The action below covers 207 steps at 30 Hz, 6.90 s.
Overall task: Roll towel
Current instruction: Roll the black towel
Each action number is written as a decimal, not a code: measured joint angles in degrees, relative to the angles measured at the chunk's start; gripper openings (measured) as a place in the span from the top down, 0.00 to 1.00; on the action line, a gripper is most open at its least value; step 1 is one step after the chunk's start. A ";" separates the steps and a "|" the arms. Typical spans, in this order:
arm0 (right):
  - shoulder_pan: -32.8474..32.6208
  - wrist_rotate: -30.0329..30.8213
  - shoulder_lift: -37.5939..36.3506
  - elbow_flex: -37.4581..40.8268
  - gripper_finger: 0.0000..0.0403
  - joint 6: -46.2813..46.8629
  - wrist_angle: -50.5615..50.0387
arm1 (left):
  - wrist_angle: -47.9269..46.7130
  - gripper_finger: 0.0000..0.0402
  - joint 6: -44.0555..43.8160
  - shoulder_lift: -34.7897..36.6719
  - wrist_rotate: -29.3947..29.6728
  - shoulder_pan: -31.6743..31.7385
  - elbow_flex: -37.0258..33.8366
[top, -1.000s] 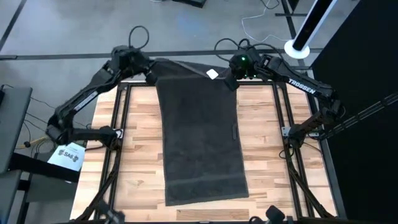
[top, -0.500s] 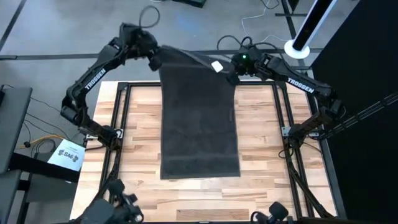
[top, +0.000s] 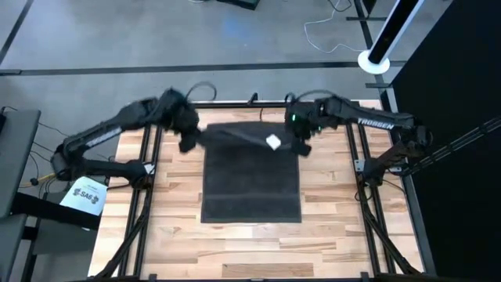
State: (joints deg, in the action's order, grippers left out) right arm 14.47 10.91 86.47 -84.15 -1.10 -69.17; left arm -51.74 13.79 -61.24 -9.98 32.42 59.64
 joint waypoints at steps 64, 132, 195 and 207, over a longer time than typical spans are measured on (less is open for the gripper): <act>-37.56 -13.47 4.67 19.05 0.48 5.35 18.10 | 22.11 0.64 -17.95 -5.95 2.84 -38.21 -20.38; -42.74 4.99 13.18 26.21 0.46 27.11 24.27 | 37.03 1.00 -21.57 -23.51 -12.26 -37.76 -20.42; -34.63 16.75 -4.65 17.98 0.99 38.16 2.62 | 35.33 0.61 -11.47 -31.75 -12.45 -44.04 -13.32; -35.57 10.53 -4.64 17.98 0.99 32.04 8.57 | 34.92 0.69 -26.23 -31.75 2.81 -43.81 -13.32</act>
State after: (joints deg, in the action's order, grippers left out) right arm -21.09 21.44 81.84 -66.17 30.94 -60.60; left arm -16.82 -12.44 -92.99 -7.17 -11.39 46.33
